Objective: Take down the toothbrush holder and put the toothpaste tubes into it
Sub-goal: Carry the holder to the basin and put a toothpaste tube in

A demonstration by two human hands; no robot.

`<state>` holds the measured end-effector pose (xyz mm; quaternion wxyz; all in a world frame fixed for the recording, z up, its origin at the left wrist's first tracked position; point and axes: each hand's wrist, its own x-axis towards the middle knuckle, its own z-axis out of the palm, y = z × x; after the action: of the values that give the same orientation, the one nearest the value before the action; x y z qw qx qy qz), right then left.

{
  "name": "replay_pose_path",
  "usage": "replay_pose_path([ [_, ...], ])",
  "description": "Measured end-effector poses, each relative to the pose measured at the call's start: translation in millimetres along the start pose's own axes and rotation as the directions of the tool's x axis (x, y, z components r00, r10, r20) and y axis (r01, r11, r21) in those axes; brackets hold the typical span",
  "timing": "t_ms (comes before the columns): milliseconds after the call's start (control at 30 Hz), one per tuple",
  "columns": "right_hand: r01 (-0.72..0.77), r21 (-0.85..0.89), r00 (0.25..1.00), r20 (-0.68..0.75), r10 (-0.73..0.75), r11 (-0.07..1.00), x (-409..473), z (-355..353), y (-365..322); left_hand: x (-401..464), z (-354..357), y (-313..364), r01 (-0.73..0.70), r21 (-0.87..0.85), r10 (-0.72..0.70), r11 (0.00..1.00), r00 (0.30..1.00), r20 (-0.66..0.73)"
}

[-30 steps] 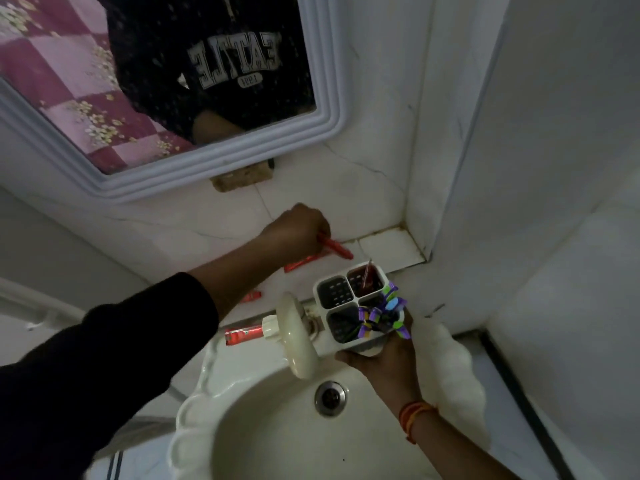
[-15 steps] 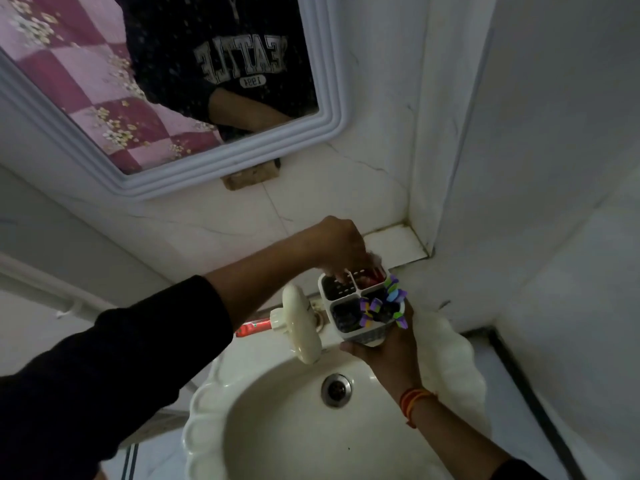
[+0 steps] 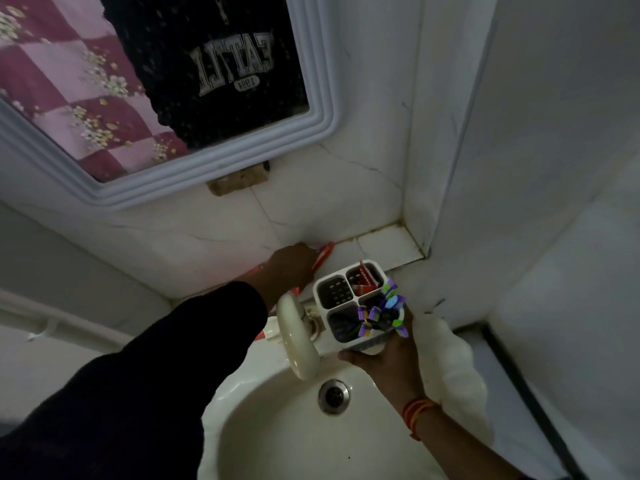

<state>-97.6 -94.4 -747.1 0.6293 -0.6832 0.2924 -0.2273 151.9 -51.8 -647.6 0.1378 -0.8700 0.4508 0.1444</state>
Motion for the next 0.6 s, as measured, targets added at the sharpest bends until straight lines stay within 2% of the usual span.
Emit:
replay_pose_path([
  [200,-0.019,-0.004,1.000,-0.004,0.019,1.000,1.5,0.0,0.3,-6.4,-3.7,2.4,0.021,0.050,-0.016,0.999,0.994,-0.104],
  [367,-0.004,-0.022,1.000,0.009,0.004,1.000,1.0,-1.4,-0.5,-47.5,-69.5,14.0,0.006,-0.273,-0.073,0.962,0.968,-0.238],
  [500,0.012,-0.022,1.000,0.013,-0.011,1.000,0.1,-1.3,-5.6,-109.0,-128.2,30.9,-0.079,-0.290,-0.042,0.954,0.920,-0.391],
  [600,0.030,-0.010,0.999,0.014,-0.030,1.000,-0.7,-2.0,-11.8,-147.4,-141.8,44.5,-0.078,-0.260,-0.037,0.963,0.911,-0.411],
])
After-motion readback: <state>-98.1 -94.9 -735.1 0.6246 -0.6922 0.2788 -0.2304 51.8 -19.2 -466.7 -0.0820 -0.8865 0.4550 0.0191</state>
